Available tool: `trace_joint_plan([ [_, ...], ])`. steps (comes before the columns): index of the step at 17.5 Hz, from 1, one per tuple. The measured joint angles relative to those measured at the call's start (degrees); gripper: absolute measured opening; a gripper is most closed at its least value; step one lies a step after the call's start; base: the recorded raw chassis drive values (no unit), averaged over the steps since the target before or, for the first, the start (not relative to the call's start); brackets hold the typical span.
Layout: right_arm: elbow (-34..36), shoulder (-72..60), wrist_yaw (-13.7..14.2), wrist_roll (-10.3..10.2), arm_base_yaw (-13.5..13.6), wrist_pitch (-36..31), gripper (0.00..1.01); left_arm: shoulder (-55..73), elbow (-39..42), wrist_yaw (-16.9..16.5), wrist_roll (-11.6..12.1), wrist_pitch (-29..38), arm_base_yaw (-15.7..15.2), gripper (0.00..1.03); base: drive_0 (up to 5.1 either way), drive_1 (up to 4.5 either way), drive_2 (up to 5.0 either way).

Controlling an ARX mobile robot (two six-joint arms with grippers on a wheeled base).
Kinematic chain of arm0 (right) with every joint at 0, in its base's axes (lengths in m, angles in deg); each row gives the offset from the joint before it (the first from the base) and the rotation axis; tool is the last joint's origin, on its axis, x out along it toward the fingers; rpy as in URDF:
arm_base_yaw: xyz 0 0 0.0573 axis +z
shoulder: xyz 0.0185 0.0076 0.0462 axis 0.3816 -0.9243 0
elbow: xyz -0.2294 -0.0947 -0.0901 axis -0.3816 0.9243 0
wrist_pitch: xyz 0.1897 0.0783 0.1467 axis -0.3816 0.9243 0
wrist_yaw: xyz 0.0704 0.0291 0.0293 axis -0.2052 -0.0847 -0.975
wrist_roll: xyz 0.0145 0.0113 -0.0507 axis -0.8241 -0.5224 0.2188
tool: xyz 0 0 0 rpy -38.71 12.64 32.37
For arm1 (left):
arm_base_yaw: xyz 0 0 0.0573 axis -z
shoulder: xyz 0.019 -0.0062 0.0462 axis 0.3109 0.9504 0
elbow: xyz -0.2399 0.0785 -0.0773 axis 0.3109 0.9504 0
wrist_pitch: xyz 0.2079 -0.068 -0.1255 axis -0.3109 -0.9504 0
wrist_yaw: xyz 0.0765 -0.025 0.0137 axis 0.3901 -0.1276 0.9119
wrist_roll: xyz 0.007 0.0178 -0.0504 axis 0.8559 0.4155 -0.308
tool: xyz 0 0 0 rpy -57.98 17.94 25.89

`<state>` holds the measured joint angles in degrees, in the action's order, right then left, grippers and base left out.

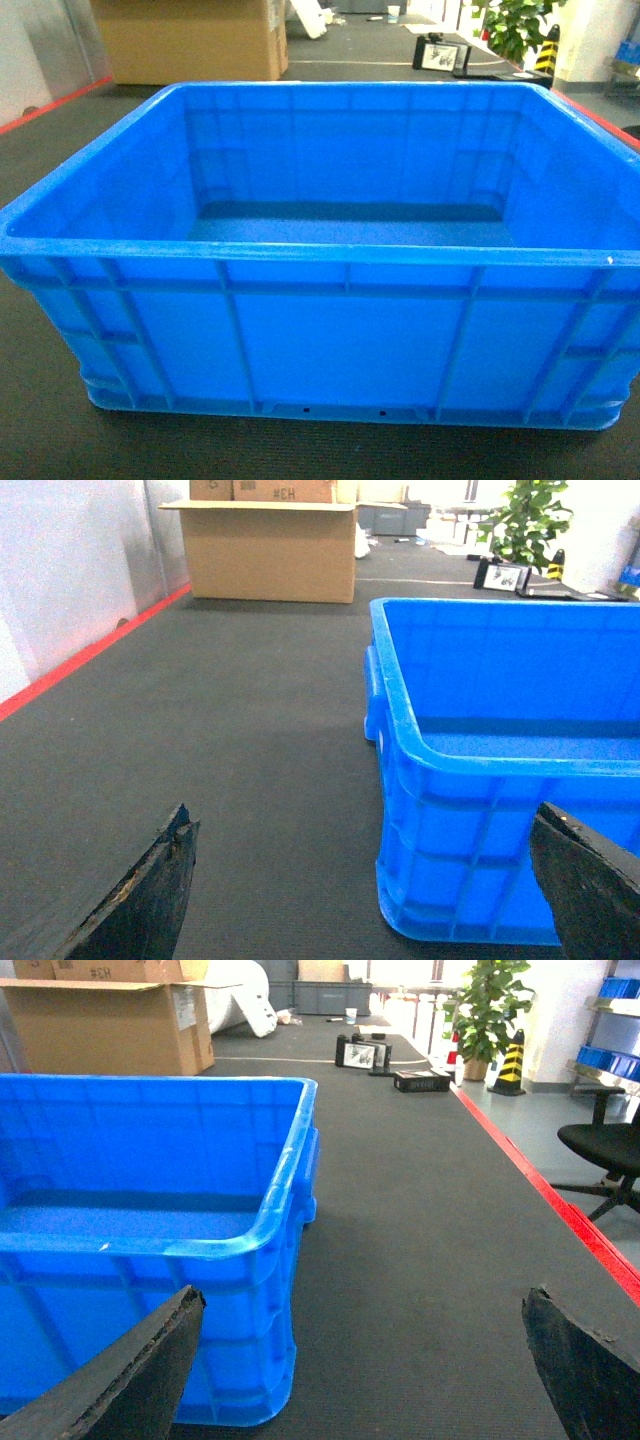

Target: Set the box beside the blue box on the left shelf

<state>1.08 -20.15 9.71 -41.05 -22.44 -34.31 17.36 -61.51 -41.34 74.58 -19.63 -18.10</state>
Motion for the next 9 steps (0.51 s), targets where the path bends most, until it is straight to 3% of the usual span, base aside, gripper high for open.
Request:
trace_joint_plan([
  [9, 0.0, 0.0, 0.0, 0.0, 0.0, 0.0, 0.98, 0.0, 0.0, 0.0, 0.0, 0.0, 0.0, 0.98, 0.0, 0.0, 0.0],
])
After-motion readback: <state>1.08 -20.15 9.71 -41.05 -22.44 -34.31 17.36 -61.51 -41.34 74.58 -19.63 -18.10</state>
